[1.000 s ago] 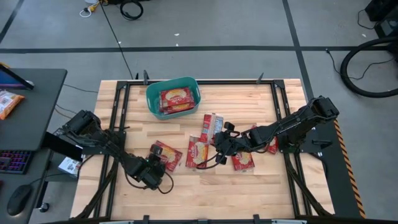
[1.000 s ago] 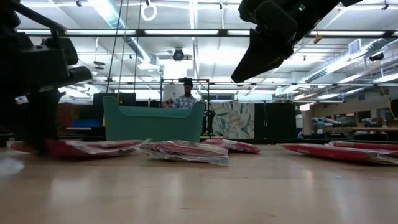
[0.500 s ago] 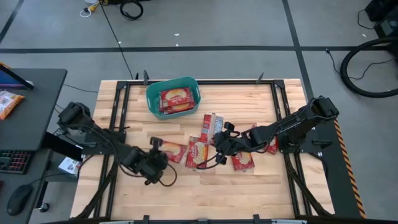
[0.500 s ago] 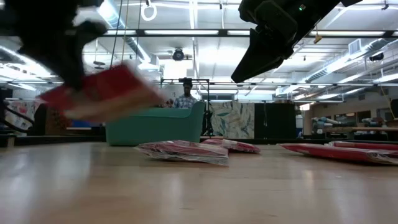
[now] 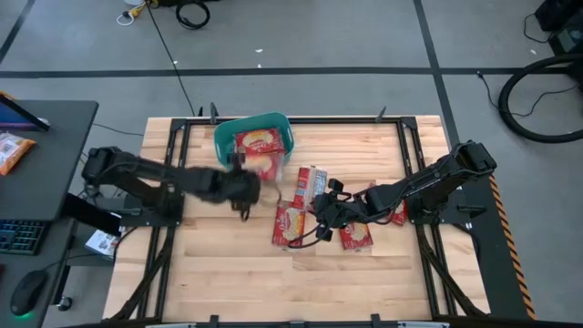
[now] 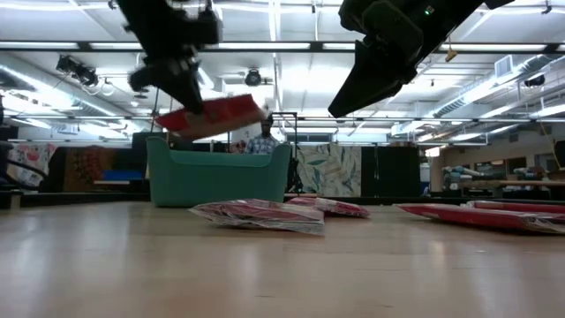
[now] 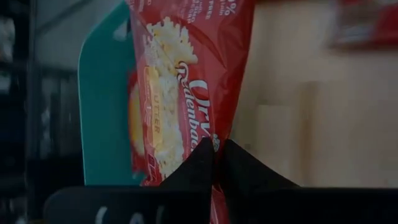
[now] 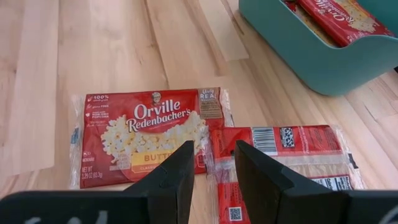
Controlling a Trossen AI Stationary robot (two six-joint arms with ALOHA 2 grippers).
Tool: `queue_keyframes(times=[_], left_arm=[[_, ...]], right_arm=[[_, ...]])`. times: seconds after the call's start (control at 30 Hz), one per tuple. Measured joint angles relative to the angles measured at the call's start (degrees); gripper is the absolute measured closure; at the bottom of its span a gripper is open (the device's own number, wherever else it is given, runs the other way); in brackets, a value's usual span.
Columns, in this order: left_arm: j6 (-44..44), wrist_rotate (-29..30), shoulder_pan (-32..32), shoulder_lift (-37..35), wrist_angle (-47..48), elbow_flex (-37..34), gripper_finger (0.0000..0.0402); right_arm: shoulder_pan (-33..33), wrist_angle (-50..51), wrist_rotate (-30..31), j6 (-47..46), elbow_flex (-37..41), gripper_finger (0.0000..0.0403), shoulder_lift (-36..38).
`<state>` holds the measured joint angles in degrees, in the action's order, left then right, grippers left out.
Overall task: Sort popcorn bags into baskets
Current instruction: Put the red popcorn bag into the green bin
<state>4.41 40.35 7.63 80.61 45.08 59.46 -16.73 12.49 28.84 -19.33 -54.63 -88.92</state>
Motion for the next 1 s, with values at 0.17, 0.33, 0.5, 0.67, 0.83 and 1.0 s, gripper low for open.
queue_keyframes(times=[0.17, 0.33, 0.5, 0.67, 0.83, 1.0], left_arm=[[7.06, -8.17, -12.54, 0.26, -6.49, -0.02, 0.0379], [13.13, -12.94, -21.57, 2.64, -13.01, -0.02, 0.0379], [16.89, -13.37, -27.3, 7.48, -15.57, -0.02, 0.0375], [17.11, -11.6, -30.06, 10.72, -15.39, -0.07, 0.0327], [17.3, -10.57, -28.83, 8.91, -15.03, 0.13, 0.0252], [18.97, -16.65, -23.93, 4.47, -15.02, 0.24, 0.0212]], right_arm=[[0.0, -0.03, 0.02, 0.75, 0.0, 0.0282, 0.0], [0.0, -0.48, 0.02, 1.47, 0.0, 0.0282, 0.0], [0.0, -0.9, 0.02, 1.85, 0.0, 0.0282, 0.0], [0.0, -1.27, 0.02, 2.34, 0.0, 0.0282, 0.0], [0.0, -1.26, 0.02, 2.42, 0.0, 0.0282, 0.0], [0.0, -1.08, 0.01, 1.51, 0.0, 0.0282, 0.0]])
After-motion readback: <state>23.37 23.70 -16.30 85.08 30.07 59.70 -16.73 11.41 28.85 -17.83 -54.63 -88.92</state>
